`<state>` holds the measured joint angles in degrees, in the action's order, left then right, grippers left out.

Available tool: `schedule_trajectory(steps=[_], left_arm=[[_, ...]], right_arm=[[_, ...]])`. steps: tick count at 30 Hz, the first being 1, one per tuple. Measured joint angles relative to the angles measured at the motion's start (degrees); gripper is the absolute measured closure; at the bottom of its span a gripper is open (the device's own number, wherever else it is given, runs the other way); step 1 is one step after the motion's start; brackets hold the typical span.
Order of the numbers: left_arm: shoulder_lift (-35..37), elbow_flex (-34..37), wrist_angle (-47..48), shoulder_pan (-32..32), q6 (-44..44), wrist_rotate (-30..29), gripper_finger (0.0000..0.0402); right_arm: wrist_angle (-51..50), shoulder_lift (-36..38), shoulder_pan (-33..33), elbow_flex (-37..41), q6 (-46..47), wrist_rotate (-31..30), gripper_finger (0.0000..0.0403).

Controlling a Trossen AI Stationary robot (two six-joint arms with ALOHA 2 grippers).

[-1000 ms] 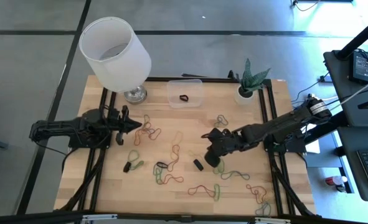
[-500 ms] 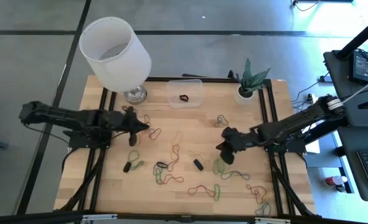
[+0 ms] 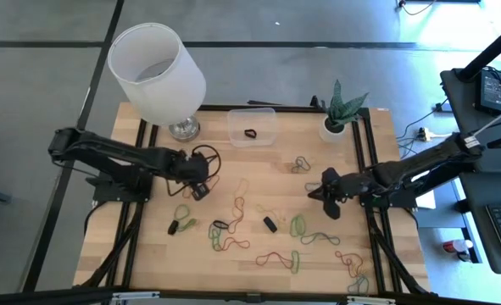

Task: Pick and place rubber bands into bin
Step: Put the yellow rubber band into the transparent bin

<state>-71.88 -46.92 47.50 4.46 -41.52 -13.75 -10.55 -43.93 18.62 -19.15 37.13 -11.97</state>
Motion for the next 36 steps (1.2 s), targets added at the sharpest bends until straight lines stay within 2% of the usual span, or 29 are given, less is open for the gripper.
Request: schedule_trajectory(steps=[6, 11, 15, 19, 28, 36], left_arm=[[-2.8, 0.6, 7.7, -1.1, -5.0, 3.6, 0.0392], [-4.6, 0.6, 9.7, -3.9, -4.8, 4.9, 0.0347], [-5.8, 0.6, 9.3, -6.5, -1.0, 4.8, 0.0306], [-7.9, 0.6, 8.9, -9.0, 4.6, 4.6, 0.0283], [-15.3, 0.6, 6.1, -11.4, 11.3, 6.7, 0.0288], [-22.1, 0.3, 3.5, -11.3, 12.9, 8.0, 0.0307]], right_arm=[[0.4, 1.8, 0.0, 0.9, -0.5, 1.2, 0.0403], [0.5, 1.5, 0.0, 0.9, -1.6, 2.6, 0.0403], [0.7, 1.4, 0.0, 0.9, -1.4, 2.7, 0.0403], [0.9, 1.5, 0.0, 0.9, -1.4, 4.1, 0.0403], [0.9, 1.4, 0.0, 0.9, -1.4, 4.1, 0.0403], [0.9, 1.4, 0.0, 0.9, -1.4, 4.1, 0.0403]])
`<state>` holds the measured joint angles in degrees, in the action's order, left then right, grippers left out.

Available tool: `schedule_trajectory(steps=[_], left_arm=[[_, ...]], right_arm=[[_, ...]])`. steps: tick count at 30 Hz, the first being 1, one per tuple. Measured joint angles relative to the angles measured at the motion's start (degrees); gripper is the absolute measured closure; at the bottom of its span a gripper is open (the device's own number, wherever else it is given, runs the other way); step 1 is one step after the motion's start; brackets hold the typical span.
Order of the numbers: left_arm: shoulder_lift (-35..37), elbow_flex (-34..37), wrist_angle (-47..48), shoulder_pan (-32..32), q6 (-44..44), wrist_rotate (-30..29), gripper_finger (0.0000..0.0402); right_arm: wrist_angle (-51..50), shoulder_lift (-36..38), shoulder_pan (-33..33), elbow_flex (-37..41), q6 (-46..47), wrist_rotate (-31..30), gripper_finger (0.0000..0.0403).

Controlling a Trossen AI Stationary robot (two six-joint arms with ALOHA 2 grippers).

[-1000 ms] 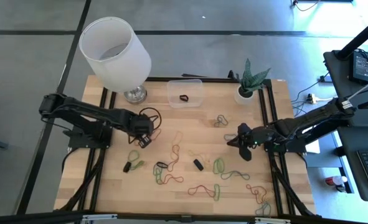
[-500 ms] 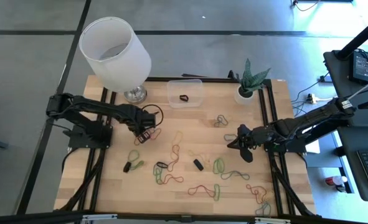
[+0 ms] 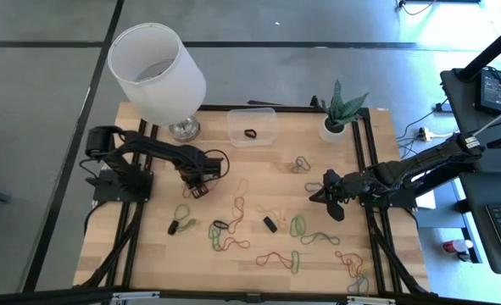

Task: Pick and place rubber bands into bin
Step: Put the yellow rubber band into the transparent bin

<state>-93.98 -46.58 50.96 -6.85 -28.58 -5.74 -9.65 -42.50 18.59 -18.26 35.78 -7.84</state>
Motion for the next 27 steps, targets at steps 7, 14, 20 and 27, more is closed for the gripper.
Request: schedule_trajectory(steps=[7, 14, 20, 27], left_arm=[[-0.8, -0.3, 0.8, 0.0, -0.4, 1.3, 0.0378], [3.9, -5.3, 10.6, 0.1, -5.4, 1.6, 0.0400], [8.4, -12.0, 20.0, 2.4, -8.8, 0.9, 0.0401], [11.7, -19.9, 25.2, 6.6, -13.1, -2.1, 0.0401]], right_arm=[[0.0, 0.0, 0.0, 0.0, -0.1, 0.0, 0.0403], [0.0, 0.0, 0.0, 0.0, -1.5, 0.0, 0.0402], [0.0, 0.0, 0.0, 0.0, -1.8, 0.0, 0.0402], [0.0, 0.0, 0.0, 0.0, -2.1, 0.0, 0.0402]])
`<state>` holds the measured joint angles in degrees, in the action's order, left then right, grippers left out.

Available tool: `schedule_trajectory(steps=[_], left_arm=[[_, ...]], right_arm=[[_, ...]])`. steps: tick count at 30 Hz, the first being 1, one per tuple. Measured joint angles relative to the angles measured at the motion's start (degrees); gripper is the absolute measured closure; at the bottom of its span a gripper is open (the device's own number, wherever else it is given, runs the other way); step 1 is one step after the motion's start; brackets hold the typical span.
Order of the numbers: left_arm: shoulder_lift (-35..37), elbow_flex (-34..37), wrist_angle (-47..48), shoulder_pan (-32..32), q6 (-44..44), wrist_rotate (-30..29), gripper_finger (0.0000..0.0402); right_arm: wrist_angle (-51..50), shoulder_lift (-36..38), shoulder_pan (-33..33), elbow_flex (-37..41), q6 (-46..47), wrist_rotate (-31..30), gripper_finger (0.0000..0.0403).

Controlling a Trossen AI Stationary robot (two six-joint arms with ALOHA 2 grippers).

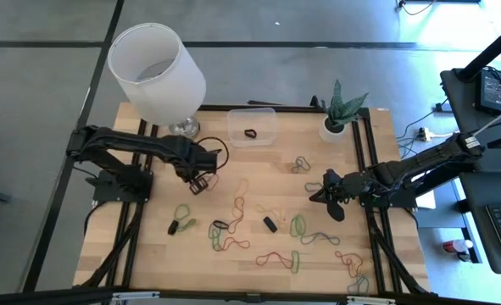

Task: Pick and place rubber bands into bin
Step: Put the yellow rubber band into the transparent bin

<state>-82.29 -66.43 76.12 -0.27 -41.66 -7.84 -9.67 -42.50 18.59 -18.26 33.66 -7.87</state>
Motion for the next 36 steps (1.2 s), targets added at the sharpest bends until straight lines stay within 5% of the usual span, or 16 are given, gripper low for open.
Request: schedule_trajectory(steps=[24, 36], left_arm=[[0.3, -11.5, -1.7, 5.5, -2.0, -1.8, 0.0401], [0.3, -25.0, -12.4, 8.9, 12.2, -13.4, 0.0400]], right_arm=[[0.0, 0.0, 0.0, 0.0, -1.0, 0.0, 0.0402], [0.0, 0.0, 0.0, 0.0, -1.1, -0.1, 0.0402]])
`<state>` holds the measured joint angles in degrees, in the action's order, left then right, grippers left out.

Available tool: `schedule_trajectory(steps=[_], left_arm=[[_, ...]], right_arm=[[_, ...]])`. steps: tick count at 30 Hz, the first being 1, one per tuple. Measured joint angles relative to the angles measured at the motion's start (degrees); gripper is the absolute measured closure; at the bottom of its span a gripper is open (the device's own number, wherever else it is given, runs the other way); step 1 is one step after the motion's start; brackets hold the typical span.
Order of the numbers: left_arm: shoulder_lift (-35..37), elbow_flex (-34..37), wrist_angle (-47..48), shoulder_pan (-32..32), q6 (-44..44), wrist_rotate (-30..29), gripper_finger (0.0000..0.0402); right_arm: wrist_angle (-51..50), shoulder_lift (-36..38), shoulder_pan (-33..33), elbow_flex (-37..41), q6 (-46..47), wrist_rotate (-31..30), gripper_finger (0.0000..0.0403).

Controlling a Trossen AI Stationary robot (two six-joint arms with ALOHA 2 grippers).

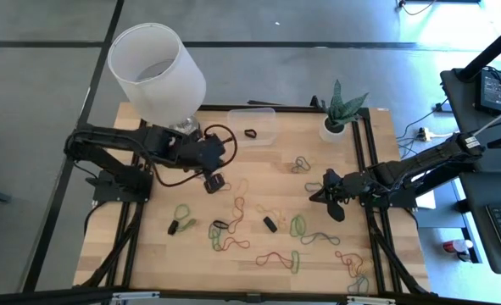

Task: Pick and place rubber bands into bin
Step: Put the yellow rubber band into the transparent bin

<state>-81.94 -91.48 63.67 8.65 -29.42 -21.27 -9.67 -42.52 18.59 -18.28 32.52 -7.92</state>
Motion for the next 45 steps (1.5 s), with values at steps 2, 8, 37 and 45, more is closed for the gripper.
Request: schedule_trajectory(steps=[2, 8, 37, 45], left_arm=[[0.0, -0.4, -2.5, 0.0, 2.4, -0.2, 0.0400], [0.0, -0.6, -9.0, -1.1, 7.9, -2.9, 0.0400], [-30.5, -18.2, -10.2, -32.0, 41.8, 15.5, 0.0400], [-39.0, -18.4, -4.1, -35.4, 43.7, 10.5, 0.0400]], right_arm=[[0.0, 0.0, 0.0, 0.0, 0.0, 0.0, 0.0402], [0.0, 0.0, 0.0, 0.0, 0.2, 0.0, 0.0402], [0.1, -0.2, 0.0, 0.0, 15.3, -9.8, 0.0402], [0.1, -0.6, -0.4, 0.0, 18.0, -10.7, 0.0402]])
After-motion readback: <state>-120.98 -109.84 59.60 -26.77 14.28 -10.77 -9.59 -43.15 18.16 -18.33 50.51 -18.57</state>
